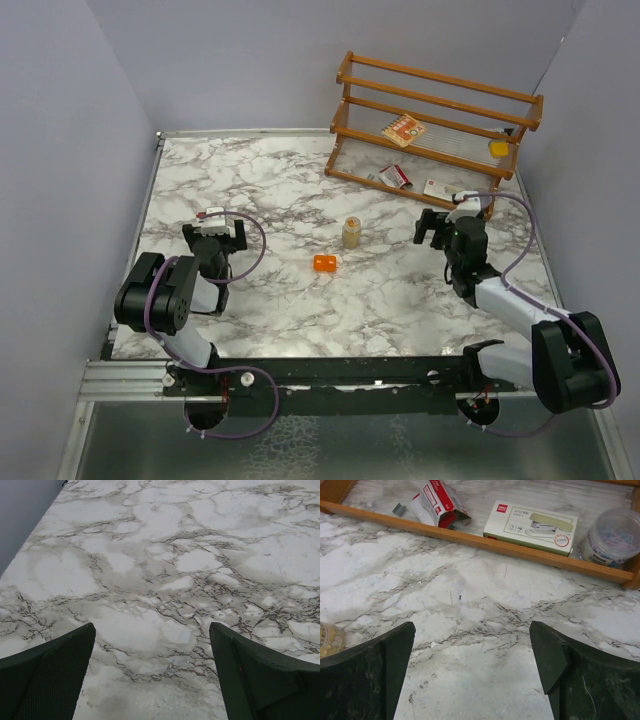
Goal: Sort the pills into containers
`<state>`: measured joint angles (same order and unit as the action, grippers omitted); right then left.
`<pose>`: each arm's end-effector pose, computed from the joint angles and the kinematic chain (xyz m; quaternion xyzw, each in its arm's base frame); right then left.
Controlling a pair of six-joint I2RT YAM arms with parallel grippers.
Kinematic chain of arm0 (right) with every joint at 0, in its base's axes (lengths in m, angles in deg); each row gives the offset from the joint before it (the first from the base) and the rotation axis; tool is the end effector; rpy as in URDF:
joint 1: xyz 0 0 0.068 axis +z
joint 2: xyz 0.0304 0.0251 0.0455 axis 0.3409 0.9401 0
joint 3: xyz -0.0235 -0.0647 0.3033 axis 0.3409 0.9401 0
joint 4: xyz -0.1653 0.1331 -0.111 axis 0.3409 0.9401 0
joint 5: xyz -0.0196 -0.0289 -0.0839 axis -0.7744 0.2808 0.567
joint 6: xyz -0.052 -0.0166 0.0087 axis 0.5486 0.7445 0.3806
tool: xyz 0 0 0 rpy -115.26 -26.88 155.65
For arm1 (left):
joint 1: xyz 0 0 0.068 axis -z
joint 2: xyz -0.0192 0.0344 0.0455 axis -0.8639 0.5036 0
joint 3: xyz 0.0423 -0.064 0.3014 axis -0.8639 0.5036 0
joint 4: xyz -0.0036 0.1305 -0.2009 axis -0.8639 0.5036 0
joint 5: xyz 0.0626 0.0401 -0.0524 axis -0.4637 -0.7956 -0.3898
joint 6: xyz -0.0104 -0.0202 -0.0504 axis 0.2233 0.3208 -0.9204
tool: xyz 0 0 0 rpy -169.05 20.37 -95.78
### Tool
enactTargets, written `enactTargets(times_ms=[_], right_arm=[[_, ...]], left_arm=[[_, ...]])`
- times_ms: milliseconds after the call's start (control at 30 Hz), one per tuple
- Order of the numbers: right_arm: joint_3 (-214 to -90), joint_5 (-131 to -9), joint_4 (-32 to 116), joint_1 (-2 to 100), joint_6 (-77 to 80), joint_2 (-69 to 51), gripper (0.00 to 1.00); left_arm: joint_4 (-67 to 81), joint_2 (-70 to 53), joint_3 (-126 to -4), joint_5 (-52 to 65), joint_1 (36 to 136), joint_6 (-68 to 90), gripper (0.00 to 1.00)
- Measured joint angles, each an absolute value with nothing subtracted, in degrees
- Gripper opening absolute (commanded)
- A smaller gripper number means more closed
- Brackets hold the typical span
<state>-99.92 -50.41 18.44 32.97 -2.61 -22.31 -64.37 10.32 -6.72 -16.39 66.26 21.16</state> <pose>0.2057 0.0396 0.2442 0.0463 0.8192 0.0338 0.5706 0.2479 -0.0186 0.1965 -0.0537 0.7417 0.0471 0.6670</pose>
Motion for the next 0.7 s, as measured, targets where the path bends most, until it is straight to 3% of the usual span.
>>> enactTargets(times_ms=[267,700], right_arm=[[-100.0,-54.4,18.5,33.6,-1.7,-22.2,0.91],[-100.6,-69.7,19.8,37.8,-0.1,-33.9,0.82]], left_arm=[[-56.5,7.5,-10.0,-16.3,66.3,21.6,0.99],[-36.2,-10.9,-12.6,-18.6,74.0,18.6,0.99]])
